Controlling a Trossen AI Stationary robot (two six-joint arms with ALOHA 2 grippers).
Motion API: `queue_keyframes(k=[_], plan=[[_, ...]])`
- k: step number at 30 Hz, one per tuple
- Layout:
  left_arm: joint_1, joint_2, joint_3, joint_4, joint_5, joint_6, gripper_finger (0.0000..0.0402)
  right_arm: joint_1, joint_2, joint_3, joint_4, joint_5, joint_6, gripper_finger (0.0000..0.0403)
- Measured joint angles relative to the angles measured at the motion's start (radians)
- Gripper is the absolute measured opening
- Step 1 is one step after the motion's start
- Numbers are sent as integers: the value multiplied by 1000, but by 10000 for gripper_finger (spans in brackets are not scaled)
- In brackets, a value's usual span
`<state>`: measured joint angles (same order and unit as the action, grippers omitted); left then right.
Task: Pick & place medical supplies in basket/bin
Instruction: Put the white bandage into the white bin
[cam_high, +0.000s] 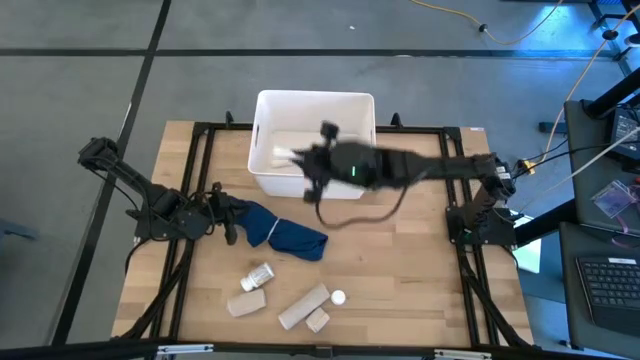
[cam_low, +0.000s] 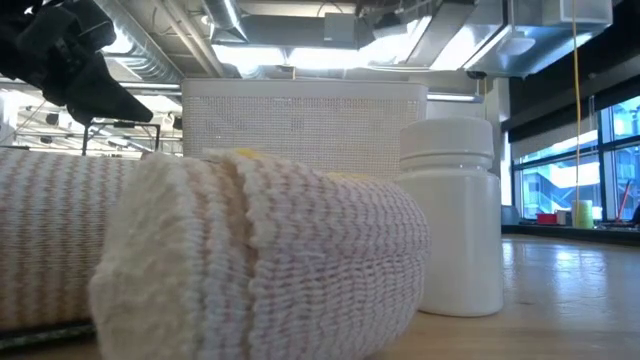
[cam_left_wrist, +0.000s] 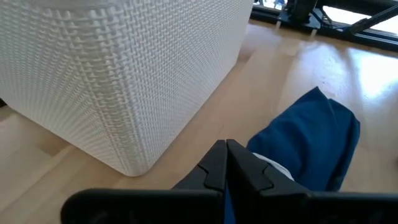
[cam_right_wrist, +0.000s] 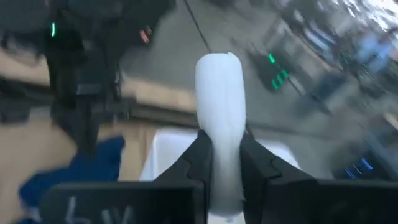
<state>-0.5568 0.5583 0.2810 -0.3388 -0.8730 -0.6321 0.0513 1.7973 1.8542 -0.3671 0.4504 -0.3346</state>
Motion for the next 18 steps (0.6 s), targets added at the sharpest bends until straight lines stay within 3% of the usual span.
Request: queue_keyframes(k=[4, 8, 11, 18], plan=[[0, 0, 0, 0, 1, -1, 8, -173, 20, 0, 94, -324, 18, 46], [0, 0, 0, -1, 6, -2, 4, -315, 95, -1, 143, -526, 96, 47], [0, 0, 0, -1, 11, -2, 2, -378, 166, -1, 199, -618, 128, 47], [0, 0, 0, -2, 34, -1, 7, -460, 330, -1, 240, -715, 221, 47]])
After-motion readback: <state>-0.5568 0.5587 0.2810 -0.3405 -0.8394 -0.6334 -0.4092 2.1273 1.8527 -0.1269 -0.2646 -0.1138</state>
